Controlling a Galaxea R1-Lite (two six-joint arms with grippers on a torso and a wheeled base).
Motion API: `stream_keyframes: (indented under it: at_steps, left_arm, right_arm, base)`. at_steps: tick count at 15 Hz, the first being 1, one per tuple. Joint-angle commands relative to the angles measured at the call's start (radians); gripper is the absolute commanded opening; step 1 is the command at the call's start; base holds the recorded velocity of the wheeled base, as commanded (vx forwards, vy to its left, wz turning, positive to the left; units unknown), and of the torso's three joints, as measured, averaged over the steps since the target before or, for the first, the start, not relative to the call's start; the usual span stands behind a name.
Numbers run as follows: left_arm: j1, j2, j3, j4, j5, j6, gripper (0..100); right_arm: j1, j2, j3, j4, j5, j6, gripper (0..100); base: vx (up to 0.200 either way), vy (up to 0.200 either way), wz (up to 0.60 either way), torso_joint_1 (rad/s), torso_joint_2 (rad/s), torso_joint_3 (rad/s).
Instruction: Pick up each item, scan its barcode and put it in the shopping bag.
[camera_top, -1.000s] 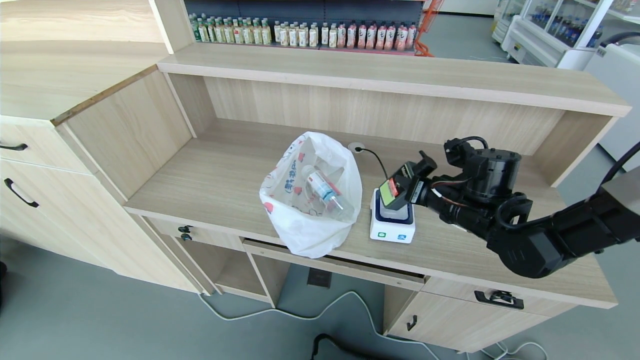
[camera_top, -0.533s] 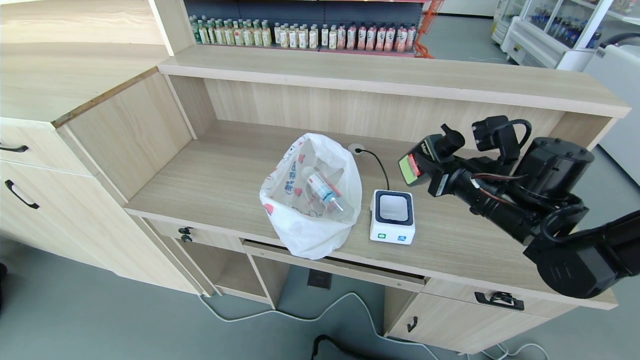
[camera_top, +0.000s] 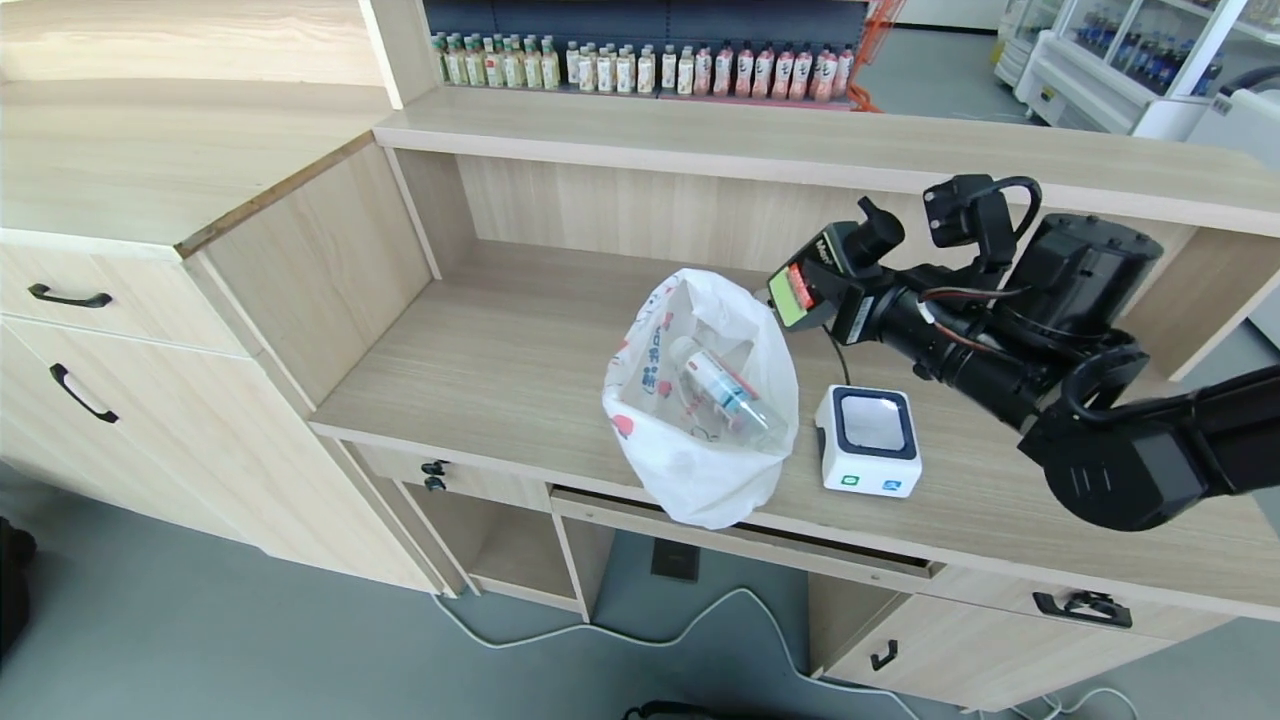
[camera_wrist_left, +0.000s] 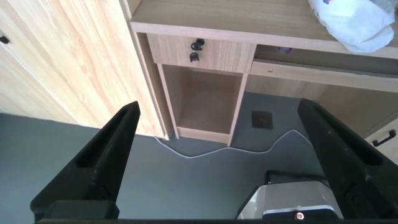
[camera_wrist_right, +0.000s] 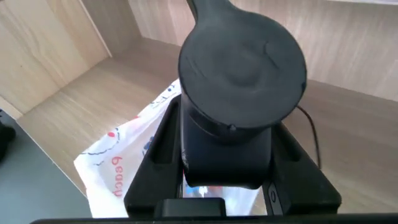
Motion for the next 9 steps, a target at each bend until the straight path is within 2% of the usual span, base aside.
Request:
stream_keyframes:
  at_steps: [1,4,9]
  left_arm:
    - [0.000,0.000,0.000,0.000,0.000,0.002,100]
    - [0.000,0.002,0.000,0.000,0.000,-0.007,100]
    - [0.000,0.002,0.000,0.000,0.000,-0.006,100]
  right_arm:
    - [0.016,0.049,-0.037,0.030,0.024,0.001,0]
    - [0.048,0.106,-0.046,0.048,0.075,0.001,0]
    - [0.104,0.187,-0.034,0.036,0.073,-0.001,0]
  base:
    - [0.000,0.000,0.00,0.000,0.00,0.000]
    - [0.000,0.000,0.00,0.000,0.00,0.000]
    - [0.000,0.000,0.00,0.000,0.00,0.000]
